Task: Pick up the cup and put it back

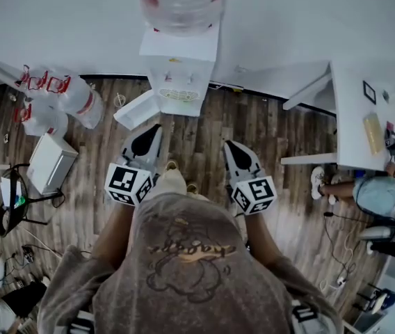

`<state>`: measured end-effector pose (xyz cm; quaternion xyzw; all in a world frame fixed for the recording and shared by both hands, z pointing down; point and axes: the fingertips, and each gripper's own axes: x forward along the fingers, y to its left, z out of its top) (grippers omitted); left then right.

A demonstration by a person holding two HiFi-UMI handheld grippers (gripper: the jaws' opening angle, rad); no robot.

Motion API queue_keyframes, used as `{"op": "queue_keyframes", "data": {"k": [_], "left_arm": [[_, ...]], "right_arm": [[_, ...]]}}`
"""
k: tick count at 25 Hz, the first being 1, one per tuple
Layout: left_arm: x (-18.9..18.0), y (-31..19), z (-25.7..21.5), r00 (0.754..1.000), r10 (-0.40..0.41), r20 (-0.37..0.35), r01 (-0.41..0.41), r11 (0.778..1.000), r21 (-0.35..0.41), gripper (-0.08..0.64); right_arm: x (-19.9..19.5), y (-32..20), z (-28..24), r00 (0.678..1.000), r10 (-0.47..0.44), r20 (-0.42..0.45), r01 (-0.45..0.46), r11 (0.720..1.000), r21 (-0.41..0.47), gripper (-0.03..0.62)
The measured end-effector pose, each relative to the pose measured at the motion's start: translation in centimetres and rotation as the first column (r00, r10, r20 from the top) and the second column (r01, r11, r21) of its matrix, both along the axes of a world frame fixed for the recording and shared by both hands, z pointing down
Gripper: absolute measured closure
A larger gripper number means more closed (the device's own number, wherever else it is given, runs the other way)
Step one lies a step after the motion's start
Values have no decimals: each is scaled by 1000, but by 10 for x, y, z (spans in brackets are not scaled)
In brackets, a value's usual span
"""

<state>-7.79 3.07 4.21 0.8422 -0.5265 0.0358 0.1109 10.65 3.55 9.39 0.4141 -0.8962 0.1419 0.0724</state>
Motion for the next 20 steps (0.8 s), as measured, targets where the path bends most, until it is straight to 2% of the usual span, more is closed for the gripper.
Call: {"op": "queue_keyframes", "data": {"k": [14, 20], "left_arm": [[-23, -74, 7, 994, 99, -41, -100, 995, -11, 557], [-32, -95, 19, 990, 133, -42, -134, 991, -12, 557]], "right_arm": [[-39, -57, 1, 997, 69, -43, -70, 997, -16, 591], [-55, -71, 12, 997, 54, -62, -56, 998, -20, 591]]}}
